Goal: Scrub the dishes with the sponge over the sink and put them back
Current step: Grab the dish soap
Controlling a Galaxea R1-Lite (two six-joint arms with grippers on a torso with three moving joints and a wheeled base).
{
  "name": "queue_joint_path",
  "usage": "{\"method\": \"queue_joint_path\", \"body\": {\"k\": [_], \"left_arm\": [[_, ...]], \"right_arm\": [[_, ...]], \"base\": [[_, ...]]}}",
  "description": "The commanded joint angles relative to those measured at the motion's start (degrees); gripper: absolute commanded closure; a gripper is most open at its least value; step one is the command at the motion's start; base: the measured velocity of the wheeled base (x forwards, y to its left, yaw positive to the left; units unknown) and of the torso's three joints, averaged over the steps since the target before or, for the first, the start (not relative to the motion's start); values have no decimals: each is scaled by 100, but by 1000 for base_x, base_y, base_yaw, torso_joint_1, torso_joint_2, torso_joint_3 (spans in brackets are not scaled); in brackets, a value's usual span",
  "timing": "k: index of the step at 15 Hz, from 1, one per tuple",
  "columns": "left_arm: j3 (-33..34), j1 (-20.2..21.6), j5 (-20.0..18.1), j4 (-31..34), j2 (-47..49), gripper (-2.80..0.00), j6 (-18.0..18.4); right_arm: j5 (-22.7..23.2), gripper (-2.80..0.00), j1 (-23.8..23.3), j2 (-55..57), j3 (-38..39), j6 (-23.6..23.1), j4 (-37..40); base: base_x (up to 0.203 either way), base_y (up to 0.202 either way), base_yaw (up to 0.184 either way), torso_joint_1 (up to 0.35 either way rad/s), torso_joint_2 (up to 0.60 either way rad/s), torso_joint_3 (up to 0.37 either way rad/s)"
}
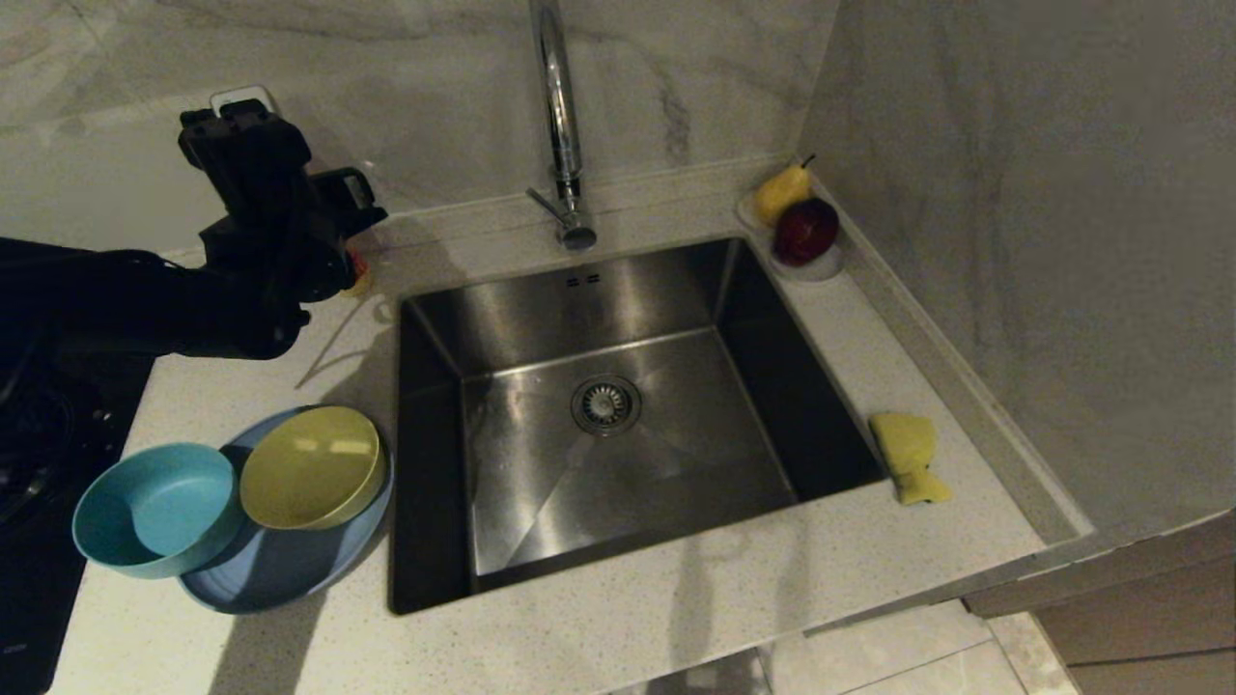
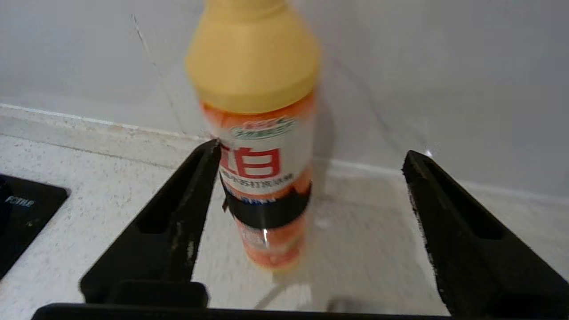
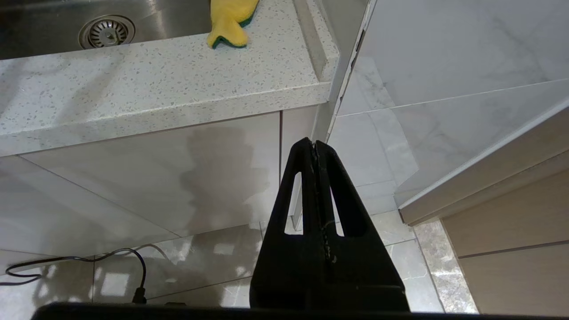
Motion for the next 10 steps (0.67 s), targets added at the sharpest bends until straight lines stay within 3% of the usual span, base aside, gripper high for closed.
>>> {"method": "queue_joint_path", "body": {"k": [1,4,10], "left_arm": [[-215,42,76,-131,369,-280,-10],[-485,57,262,-263,647,-280,-18],[-131,145,601,-1056,648,-280,-22]], "right_arm": [[0,0,2,-2,1,-1,-1],[0,0,2,-2,1,-1,-1],[0,0,2,-2,1,-1,-1]], "base": [[0,0,0,0,0,0],[0,0,0,0,0,0],[0,0,0,0,0,0]]}}
